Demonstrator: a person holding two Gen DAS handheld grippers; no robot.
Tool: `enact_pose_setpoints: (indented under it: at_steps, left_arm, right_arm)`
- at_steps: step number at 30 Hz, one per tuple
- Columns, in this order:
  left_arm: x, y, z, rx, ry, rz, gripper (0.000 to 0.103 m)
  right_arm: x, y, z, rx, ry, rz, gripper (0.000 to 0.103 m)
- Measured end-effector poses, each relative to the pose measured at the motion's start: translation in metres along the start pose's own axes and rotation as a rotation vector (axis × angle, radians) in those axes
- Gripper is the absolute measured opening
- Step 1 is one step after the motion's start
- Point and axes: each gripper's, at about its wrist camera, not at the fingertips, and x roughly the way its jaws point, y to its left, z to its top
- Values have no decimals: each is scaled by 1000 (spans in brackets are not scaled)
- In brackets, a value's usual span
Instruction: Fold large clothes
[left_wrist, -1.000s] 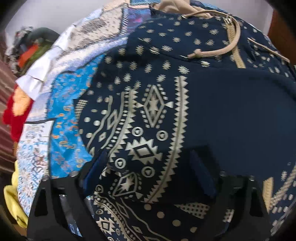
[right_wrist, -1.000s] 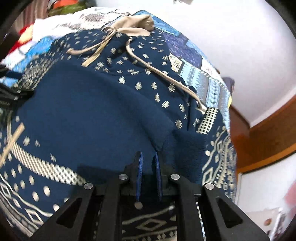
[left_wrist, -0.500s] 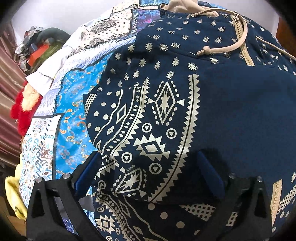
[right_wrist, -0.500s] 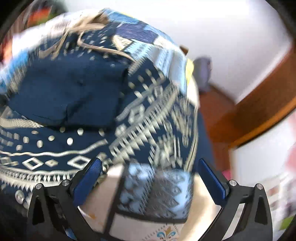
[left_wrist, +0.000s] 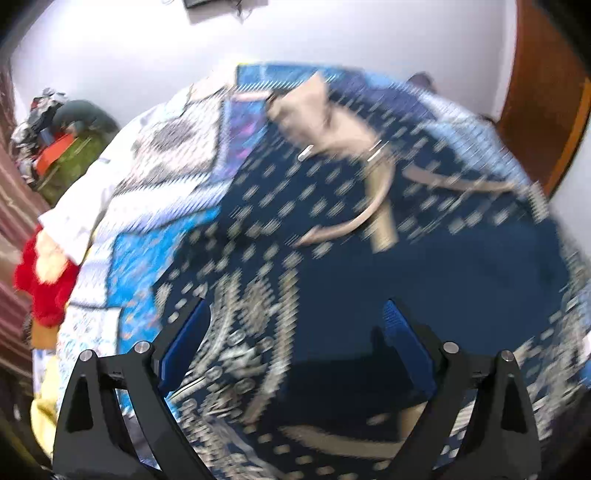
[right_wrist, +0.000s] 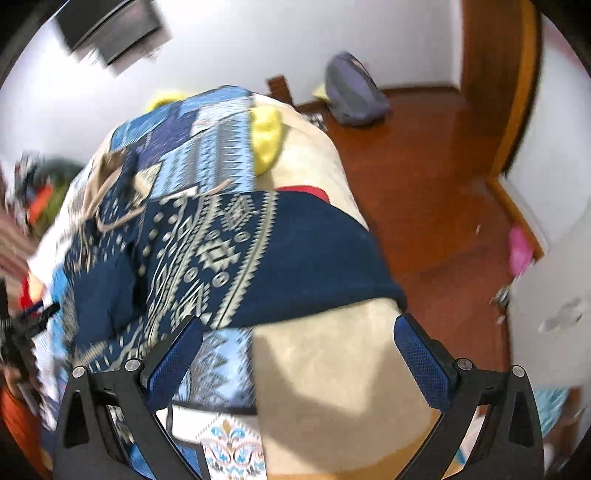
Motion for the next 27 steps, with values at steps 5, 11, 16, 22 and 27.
enact_pose_setpoints:
  at_steps: [5, 11, 16, 22, 27]
  left_arm:
    - [2, -37, 21, 41, -10, -98, 95]
    - [31, -78, 18, 114, 38, -129, 95]
    - [59, -96, 2, 150, 105, -134, 96]
    - [49, -89, -4, 137, 79, -118, 95]
    - [11, -70, -1, 137, -4, -70, 95]
  right_arm:
    - [29, -17, 15, 208, 72, 75, 98]
    - [72, -35, 18, 397, 127, 188, 80]
    - [76, -33, 30, 387, 72, 142, 32]
    - [29, 1, 54, 206, -97, 91, 9]
    - [-27, 53, 77, 80, -202, 151, 9]
